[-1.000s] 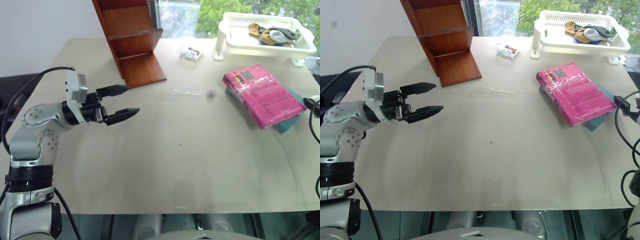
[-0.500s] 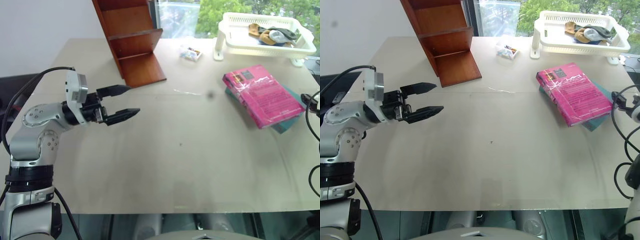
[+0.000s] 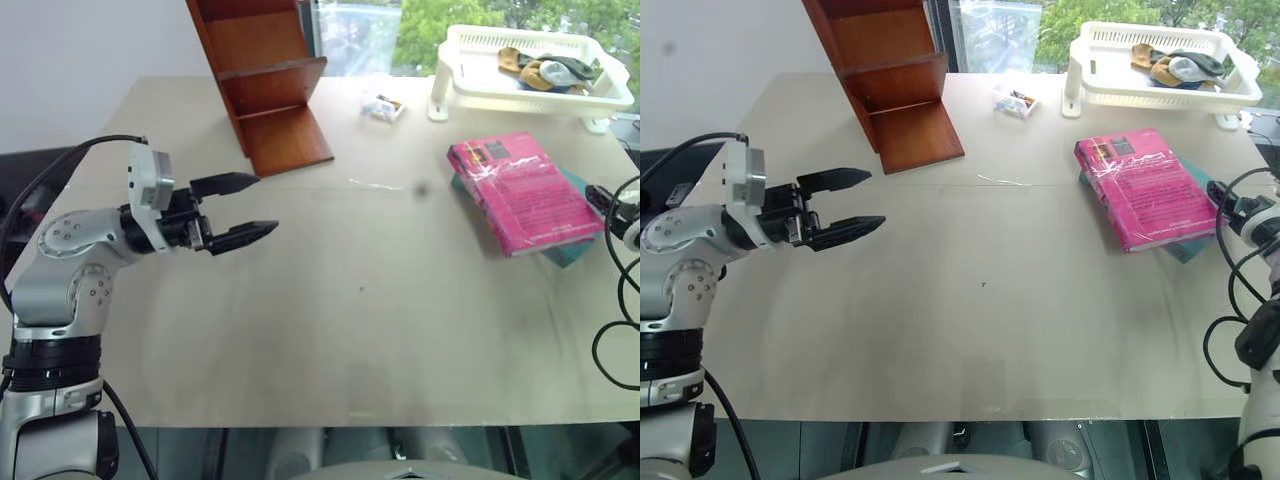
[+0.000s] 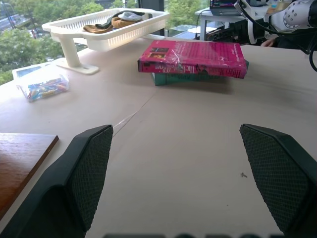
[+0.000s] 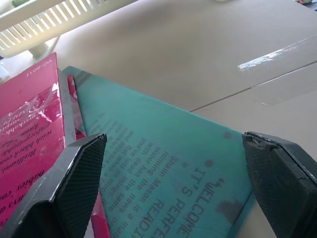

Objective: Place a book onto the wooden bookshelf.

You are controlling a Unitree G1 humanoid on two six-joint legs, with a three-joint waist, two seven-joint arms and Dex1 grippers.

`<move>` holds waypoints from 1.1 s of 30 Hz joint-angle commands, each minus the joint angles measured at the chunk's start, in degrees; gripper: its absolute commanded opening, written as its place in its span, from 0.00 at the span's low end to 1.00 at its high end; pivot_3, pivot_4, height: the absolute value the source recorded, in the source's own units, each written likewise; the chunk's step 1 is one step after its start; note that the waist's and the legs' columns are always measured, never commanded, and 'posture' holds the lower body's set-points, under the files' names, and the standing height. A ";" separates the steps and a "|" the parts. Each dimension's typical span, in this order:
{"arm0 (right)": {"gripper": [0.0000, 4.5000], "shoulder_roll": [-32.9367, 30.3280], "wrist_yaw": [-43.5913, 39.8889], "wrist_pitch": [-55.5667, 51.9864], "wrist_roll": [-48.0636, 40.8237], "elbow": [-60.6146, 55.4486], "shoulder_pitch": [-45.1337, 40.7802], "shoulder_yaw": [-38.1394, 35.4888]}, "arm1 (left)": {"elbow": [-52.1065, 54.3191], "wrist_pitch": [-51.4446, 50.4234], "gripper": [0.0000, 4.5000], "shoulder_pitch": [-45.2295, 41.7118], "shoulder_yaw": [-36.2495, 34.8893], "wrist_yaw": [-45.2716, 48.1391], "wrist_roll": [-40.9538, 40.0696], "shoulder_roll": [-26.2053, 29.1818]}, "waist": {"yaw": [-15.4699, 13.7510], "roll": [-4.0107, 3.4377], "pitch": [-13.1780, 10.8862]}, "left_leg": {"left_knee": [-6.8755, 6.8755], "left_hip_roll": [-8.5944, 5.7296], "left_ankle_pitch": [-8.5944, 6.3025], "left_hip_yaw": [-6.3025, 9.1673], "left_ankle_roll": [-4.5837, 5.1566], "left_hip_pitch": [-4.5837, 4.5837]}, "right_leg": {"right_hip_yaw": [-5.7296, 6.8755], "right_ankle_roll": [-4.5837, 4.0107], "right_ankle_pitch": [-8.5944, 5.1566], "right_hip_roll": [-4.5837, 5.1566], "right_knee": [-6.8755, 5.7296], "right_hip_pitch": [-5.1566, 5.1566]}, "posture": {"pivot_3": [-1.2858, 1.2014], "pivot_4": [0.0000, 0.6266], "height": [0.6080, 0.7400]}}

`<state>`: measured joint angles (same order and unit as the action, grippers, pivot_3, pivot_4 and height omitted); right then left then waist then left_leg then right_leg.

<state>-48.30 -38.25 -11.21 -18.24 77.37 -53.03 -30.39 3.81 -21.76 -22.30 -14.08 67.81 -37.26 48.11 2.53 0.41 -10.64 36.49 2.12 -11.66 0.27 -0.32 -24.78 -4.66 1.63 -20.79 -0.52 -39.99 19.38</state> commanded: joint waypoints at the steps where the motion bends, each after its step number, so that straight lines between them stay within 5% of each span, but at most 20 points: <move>1: 1.00 -0.17 0.85 0.66 0.06 -1.16 -0.44 -0.39 | 2.00 0.13 0.99 -0.14 -2.15 -0.20 -0.51 1.20 | 0.00 0.00 0.00 | 0.00 0.00 0.00 0.00 0.00 0.00 | 0.00 0.00 0.00 0.00 0.00 0.00 | 0.52 0.24 1.00; 25: 1.00 3.95 -17.43 -9.12 -0.75 -3.49 1.61 2.33 | 2.27 0.39 0.99 -0.09 -1.44 -0.70 0.46 1.38 | 1.40 0.07 0.04 | 0.07 0.09 0.00 0.06 0.00 0.06 | 0.00 0.00 0.01 -0.34 -0.11 -0.03 | 0.52 0.24 1.00; 33: 1.00 2.46 -11.24 -2.81 -1.79 -3.67 1.90 0.02 | 2.32 0.34 0.99 -0.16 -1.22 -0.95 0.78 1.18 | 1.22 0.08 0.05 | 0.18 0.08 0.00 0.08 0.01 0.05 | 0.01 0.00 0.01 -0.34 -0.16 -0.06 | 0.52 0.24 1.00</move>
<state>-44.76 -51.52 -15.75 -19.67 73.33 -51.79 -29.55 4.02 -22.04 -22.24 -14.15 67.06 -36.62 48.44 3.74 0.50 -10.59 36.73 2.19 -11.67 0.36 -0.31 -24.74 -4.64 1.63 -20.78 -0.86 -40.18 19.32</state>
